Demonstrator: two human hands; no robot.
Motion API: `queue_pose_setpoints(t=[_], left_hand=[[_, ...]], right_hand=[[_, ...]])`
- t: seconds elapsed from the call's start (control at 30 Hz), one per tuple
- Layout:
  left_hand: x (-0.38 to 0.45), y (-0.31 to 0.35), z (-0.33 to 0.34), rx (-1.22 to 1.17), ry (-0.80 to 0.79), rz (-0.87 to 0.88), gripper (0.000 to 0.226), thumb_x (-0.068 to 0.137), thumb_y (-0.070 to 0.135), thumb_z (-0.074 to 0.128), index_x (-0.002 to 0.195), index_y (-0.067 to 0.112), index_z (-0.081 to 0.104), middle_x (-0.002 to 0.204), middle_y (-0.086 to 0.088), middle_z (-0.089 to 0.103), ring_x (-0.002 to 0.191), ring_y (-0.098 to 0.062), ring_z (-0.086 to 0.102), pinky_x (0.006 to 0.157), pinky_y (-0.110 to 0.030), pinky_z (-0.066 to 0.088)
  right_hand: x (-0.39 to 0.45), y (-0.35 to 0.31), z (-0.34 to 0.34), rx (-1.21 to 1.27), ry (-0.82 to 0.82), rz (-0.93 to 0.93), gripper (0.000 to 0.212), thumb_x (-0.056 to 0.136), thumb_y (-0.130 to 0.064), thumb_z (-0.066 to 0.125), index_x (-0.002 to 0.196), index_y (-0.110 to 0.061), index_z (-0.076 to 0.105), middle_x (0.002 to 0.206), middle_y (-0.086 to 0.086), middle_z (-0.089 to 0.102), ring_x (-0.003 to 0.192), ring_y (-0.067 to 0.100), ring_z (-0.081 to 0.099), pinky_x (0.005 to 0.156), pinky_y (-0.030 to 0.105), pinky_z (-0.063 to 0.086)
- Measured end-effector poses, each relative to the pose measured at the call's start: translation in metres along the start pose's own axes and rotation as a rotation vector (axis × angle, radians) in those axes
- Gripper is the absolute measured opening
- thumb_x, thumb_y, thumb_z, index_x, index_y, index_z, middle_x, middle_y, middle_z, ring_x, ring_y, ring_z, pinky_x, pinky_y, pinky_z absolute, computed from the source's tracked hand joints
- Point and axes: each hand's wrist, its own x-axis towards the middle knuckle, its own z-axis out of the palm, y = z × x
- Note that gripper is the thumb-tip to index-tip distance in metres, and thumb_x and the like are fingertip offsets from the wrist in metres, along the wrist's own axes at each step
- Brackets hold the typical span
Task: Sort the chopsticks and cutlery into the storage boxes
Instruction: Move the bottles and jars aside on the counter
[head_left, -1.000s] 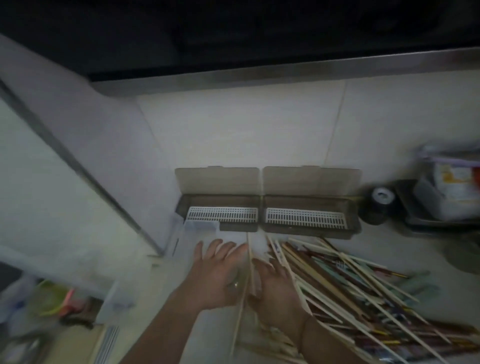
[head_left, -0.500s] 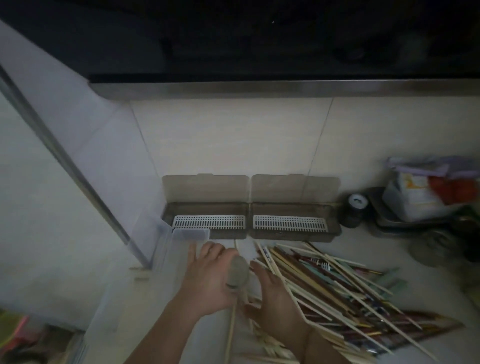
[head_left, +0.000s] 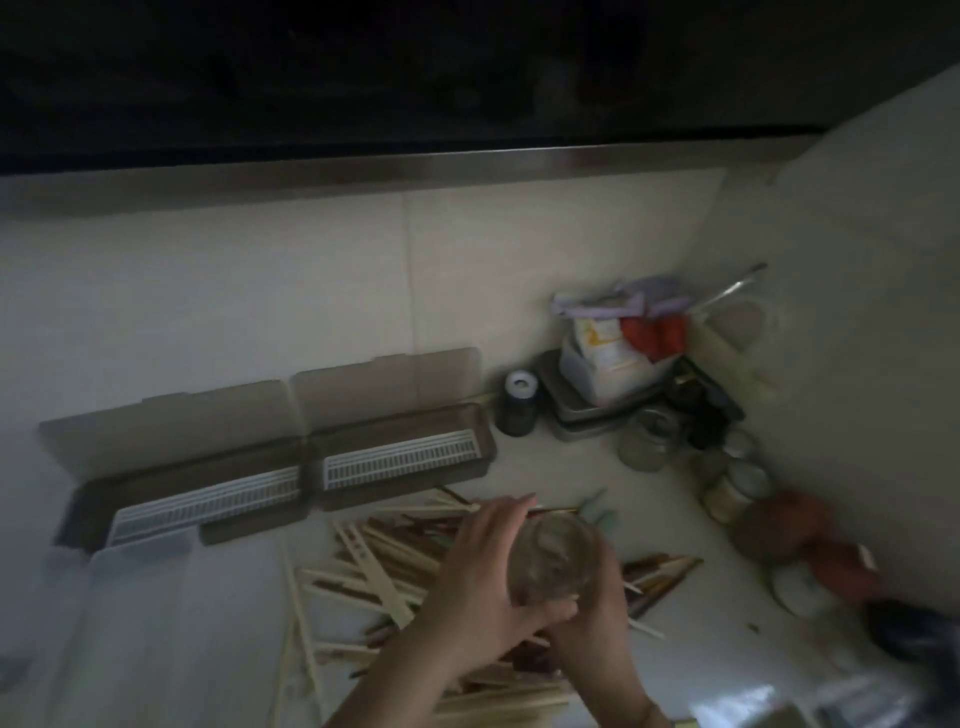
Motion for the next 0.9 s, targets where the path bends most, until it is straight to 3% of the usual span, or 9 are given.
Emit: queue_pose_setpoints(t=[0.07,0.17,0.23,0.33,0.43,0.57,0.67,0.8,0.9], left_hand=[[0.024,0.008,0.027,0.112,-0.072,0.029,0.081,0.078,0.069,0.055,0.146,0.033,0.028,0.145,0.015,0.026,0.136,-0.005,0.021,0.112,-0.018,0.015],[0.057,0.013,0.065,0.280,-0.235,0.006,0.073,0.083,0.064,0.050,0.145,0.032,0.030,0.153,0.009,0.020,0.140,-0.016,0.017,0.116,-0.037,0.016],[0.077,0.017,0.087,0.369,-0.314,-0.005,0.072,0.084,0.060,0.051,0.146,0.032,0.028,0.155,0.007,0.016,0.141,-0.019,0.013,0.115,-0.047,0.008],[0.106,0.029,0.116,0.419,-0.374,-0.028,0.076,0.081,0.047,0.056,0.147,0.031,0.022,0.155,0.005,0.018,0.143,-0.019,0.011,0.113,-0.057,-0.003],[0.133,0.043,0.134,0.266,-0.425,-0.156,0.088,0.074,0.046,0.052,0.150,0.029,0.012,0.157,0.004,0.017,0.145,-0.018,0.006,0.115,-0.052,-0.003],[0.148,0.050,0.146,0.093,-0.445,-0.286,0.103,0.060,0.054,0.038,0.153,0.027,0.003,0.159,-0.001,0.014,0.146,-0.018,0.003,0.115,-0.039,0.003],[0.158,0.045,0.164,0.198,-0.457,-0.271,0.102,0.065,0.054,0.038,0.153,0.025,-0.003,0.160,0.000,0.011,0.146,-0.017,0.001,0.117,-0.045,0.000],[0.154,0.036,0.169,0.286,-0.463,-0.217,0.101,0.075,0.056,0.044,0.153,0.019,-0.008,0.161,0.001,0.005,0.147,-0.018,-0.004,0.116,-0.052,-0.009],[0.157,0.033,0.174,0.278,-0.444,-0.238,0.107,0.065,0.063,0.038,0.153,0.021,-0.007,0.160,0.004,0.005,0.146,-0.016,-0.005,0.115,-0.051,-0.012]], right_hand=[[0.023,0.011,-0.032,-0.070,0.100,0.066,0.062,0.063,-0.042,0.081,0.118,-0.027,0.057,0.110,-0.010,0.064,0.104,0.015,0.062,0.083,0.031,0.052],[0.062,0.040,-0.073,-0.221,0.227,0.187,0.077,0.055,-0.018,0.089,0.122,-0.010,0.051,0.111,0.001,0.053,0.109,0.030,0.052,0.088,0.032,0.042],[0.087,0.058,-0.093,-0.231,0.207,0.272,0.075,0.052,-0.015,0.091,0.118,-0.003,0.056,0.111,0.013,0.059,0.108,0.032,0.056,0.091,0.034,0.045],[0.114,0.075,-0.106,-0.183,0.184,0.315,0.081,0.052,-0.015,0.092,0.123,-0.001,0.055,0.116,0.017,0.059,0.108,0.031,0.059,0.094,0.042,0.048],[0.128,0.089,-0.103,-0.163,0.208,0.279,0.088,0.049,-0.015,0.094,0.125,-0.001,0.052,0.121,0.017,0.057,0.112,0.030,0.055,0.098,0.032,0.044],[0.141,0.097,-0.095,-0.141,0.229,0.268,0.086,0.051,-0.013,0.093,0.125,0.003,0.052,0.124,0.020,0.054,0.113,0.031,0.054,0.091,0.012,0.032],[0.150,0.116,-0.096,-0.188,0.229,0.249,0.077,0.056,-0.009,0.090,0.121,0.008,0.052,0.119,0.025,0.055,0.111,0.038,0.053,0.094,0.011,0.028],[0.150,0.113,-0.092,-0.167,0.194,0.260,0.078,0.061,-0.015,0.089,0.125,0.004,0.049,0.124,0.023,0.052,0.117,0.035,0.048,0.094,0.013,0.029],[0.156,0.112,-0.095,-0.141,0.181,0.243,0.079,0.063,-0.014,0.087,0.128,0.003,0.047,0.127,0.021,0.052,0.120,0.032,0.049,0.096,0.014,0.031]])
